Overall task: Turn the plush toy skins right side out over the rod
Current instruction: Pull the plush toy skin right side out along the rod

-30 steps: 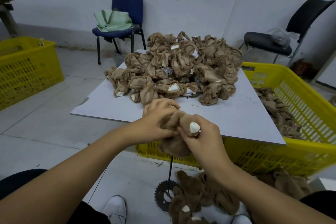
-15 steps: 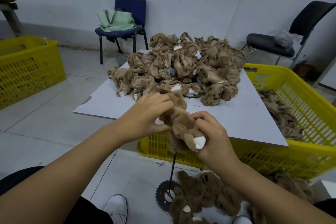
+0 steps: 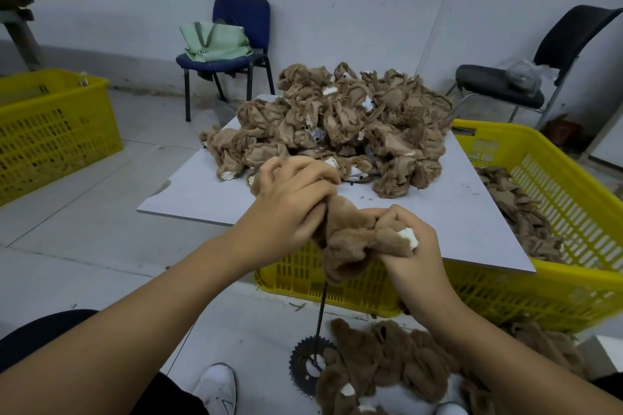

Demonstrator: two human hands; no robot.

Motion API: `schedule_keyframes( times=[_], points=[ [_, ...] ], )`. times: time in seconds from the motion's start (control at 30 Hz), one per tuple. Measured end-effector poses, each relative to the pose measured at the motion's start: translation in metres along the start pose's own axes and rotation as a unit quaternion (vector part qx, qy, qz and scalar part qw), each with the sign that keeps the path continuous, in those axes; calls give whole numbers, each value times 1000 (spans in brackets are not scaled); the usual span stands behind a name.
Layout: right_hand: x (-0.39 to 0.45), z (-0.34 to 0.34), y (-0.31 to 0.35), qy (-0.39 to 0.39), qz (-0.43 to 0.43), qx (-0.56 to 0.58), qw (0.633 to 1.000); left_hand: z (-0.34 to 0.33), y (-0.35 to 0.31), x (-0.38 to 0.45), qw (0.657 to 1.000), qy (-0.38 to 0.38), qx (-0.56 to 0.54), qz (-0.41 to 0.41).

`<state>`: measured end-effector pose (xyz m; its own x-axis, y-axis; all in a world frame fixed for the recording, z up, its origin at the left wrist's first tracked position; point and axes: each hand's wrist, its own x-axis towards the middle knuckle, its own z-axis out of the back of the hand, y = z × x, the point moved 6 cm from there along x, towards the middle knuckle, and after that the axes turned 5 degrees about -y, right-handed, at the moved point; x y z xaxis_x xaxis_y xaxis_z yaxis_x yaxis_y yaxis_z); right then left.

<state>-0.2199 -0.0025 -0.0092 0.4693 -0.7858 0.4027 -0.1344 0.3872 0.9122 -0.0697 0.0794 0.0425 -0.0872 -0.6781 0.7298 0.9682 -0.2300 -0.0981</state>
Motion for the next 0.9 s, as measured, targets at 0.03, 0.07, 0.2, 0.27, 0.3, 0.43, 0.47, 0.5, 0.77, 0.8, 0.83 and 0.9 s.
schedule_keyframes(
  times=[0.03, 0.07, 0.2, 0.27, 0.3, 0.43, 0.47, 0.5, 0.77, 0.8, 0.83, 0.9],
  points=[
    [0, 4, 2, -21, 11, 12, 1000, 3, -5, 2, 1000, -10, -1, -5],
    [0, 7, 3, -43, 10, 26, 999, 5, -10, 4, 1000, -15, 0, -10],
    [5, 19, -13, -131, -81, 48, 987, 7, -17, 12, 999, 30, 7, -14],
    [9, 18, -33, -127, -177, 43, 975, 2, -19, 14, 998, 68, 2, -4],
    [8, 15, -42, -117, -231, 38, 965, -2, -19, 15, 997, 83, 2, 3],
    [-3, 4, -66, -106, -376, 71, 918, -15, -13, 17, 990, 130, 4, 49],
    [-4, 2, -68, -111, -386, 80, 913, -17, -10, 18, 988, 141, 0, 62],
    [-4, 2, -69, -120, -386, 84, 911, -19, -8, 19, 986, 151, -6, 74],
    [6, 18, 6, -214, 38, -132, 967, -26, -4, 15, 981, 180, -5, 66],
    [4, 12, 19, -189, 125, -168, 959, -26, -5, 14, 981, 183, -3, 65],
    [0, 3, 28, -147, 201, -211, 945, -27, -6, 13, 980, 189, -4, 67],
    [-6, -16, 25, -42, 238, -294, 925, -29, -5, 11, 976, 205, -22, 77]
  ],
)
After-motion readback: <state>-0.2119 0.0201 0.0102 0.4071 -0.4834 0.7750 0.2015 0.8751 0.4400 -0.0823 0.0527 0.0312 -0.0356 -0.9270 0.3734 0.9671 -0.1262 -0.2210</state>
